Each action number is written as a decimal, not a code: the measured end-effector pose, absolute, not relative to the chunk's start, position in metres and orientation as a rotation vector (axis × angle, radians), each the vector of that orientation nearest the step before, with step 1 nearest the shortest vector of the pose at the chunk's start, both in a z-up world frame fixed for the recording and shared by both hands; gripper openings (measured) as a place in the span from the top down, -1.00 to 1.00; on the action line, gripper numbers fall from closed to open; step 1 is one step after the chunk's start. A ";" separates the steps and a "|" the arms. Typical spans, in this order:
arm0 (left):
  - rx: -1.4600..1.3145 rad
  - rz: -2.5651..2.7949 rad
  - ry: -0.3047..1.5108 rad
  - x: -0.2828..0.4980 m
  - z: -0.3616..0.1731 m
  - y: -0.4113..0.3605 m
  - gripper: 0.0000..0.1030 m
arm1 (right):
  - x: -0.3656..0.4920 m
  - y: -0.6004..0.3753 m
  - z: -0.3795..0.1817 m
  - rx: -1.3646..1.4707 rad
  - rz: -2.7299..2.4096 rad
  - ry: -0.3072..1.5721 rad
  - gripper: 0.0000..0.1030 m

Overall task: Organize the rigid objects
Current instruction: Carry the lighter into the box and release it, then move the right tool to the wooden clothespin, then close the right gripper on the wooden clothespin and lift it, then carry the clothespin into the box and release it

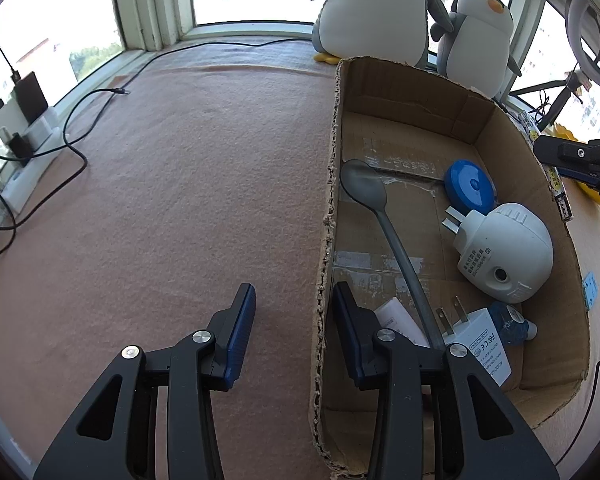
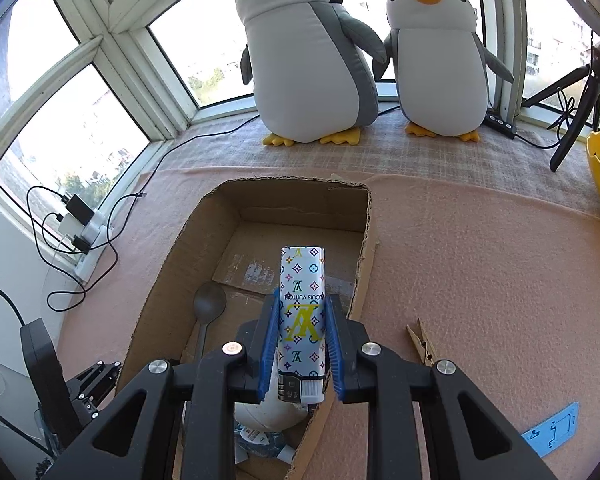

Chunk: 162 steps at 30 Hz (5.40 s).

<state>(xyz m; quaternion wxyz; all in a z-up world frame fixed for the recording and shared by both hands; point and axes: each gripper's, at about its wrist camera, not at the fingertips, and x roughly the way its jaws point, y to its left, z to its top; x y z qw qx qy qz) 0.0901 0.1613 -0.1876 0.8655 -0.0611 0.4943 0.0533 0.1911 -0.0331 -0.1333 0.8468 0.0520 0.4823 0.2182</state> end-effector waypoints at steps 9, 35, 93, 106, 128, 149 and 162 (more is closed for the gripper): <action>-0.127 0.112 1.036 0.091 -0.188 0.161 0.27 | 0.194 -0.025 -0.135 0.060 0.460 1.020 0.60; -0.122 0.113 1.034 0.092 -0.188 0.160 0.27 | 0.195 -0.085 -0.122 0.100 0.386 1.001 0.28; -0.117 0.116 1.034 0.092 -0.188 0.161 0.27 | 0.204 -0.075 -0.195 -0.229 0.374 1.204 0.78; -0.117 0.116 1.034 0.092 -0.188 0.161 0.27 | 0.193 -0.094 -0.168 -0.098 0.345 1.146 0.79; -0.118 0.115 1.034 0.091 -0.188 0.161 0.27 | 0.158 -0.008 -0.115 -0.029 0.570 1.063 0.78; -0.122 0.116 1.032 0.090 -0.188 0.161 0.27 | 0.155 0.043 -0.142 -0.089 0.617 1.105 0.78; -0.124 0.116 1.032 0.091 -0.188 0.161 0.27 | 0.154 0.048 -0.145 -0.118 0.616 1.097 0.76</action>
